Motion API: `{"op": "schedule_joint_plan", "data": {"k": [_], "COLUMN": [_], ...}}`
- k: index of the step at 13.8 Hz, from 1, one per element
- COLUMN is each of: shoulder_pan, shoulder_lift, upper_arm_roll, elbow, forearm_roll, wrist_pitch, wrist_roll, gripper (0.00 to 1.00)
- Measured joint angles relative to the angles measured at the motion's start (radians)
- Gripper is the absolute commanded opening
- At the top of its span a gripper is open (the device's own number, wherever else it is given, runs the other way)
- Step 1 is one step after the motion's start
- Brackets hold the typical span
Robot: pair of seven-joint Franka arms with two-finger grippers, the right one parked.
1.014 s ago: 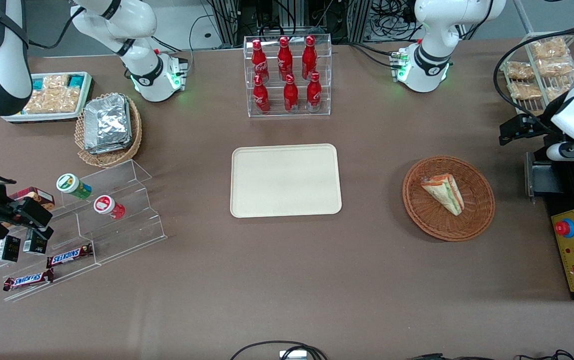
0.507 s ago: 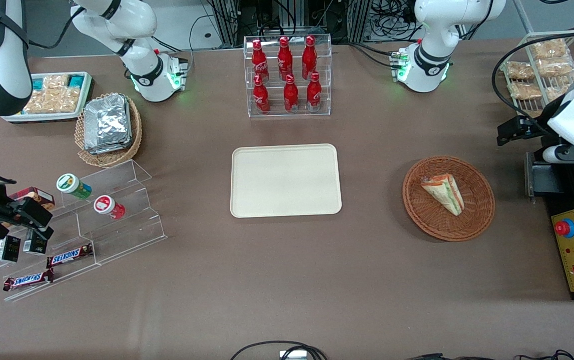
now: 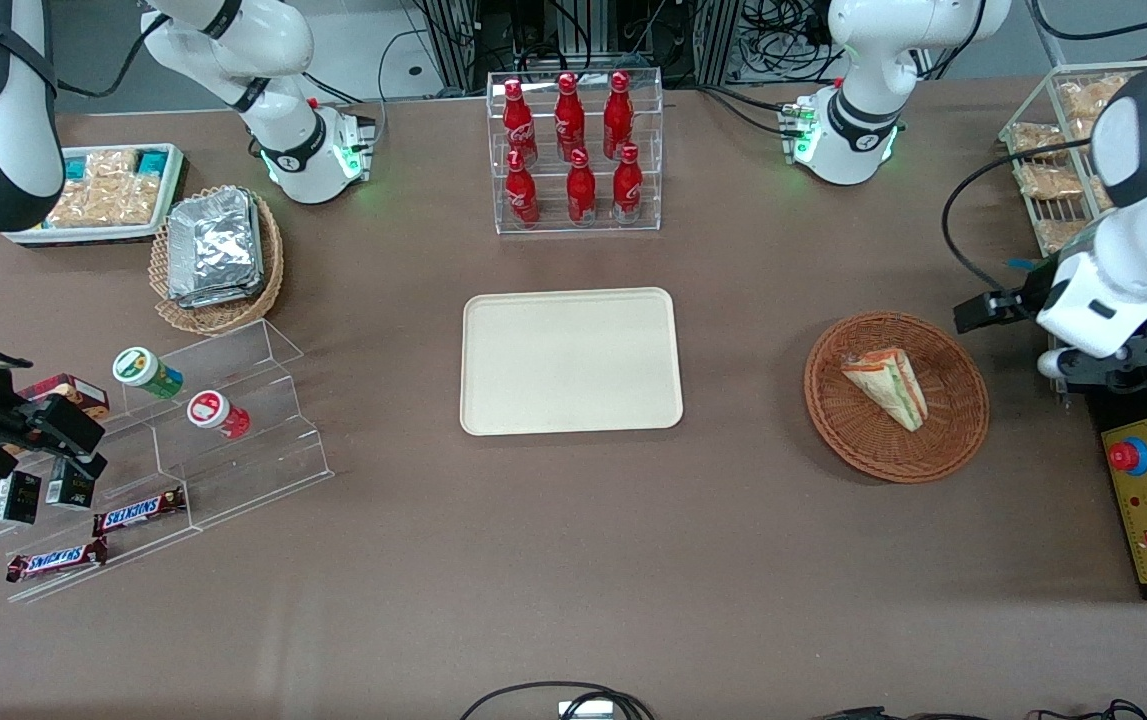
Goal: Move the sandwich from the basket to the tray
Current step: 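Move the left gripper over the wrapped sandwich in the wicker basket, then lower the open left gripper around the sandwich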
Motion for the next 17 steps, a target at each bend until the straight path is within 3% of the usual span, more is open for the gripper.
{"op": "schedule_joint_plan", "data": {"k": [6,11,17], "shoulder_pan": [-0.012,-0.088,-0.098], "shoulder_lift": [-0.003,0.058,0.093], "upper_arm_roll": [-0.003,-0.008,-0.002], "elbow": [-0.278,-0.34,-0.394], "forearm_roll": [0.001,0.079,0.142], "wrist_pitch": [0.323,0.436,0.496], "wrist_roll": [-0.234,-0.463,-0.519], "gripper": [1.0,1.0,1.0]}}
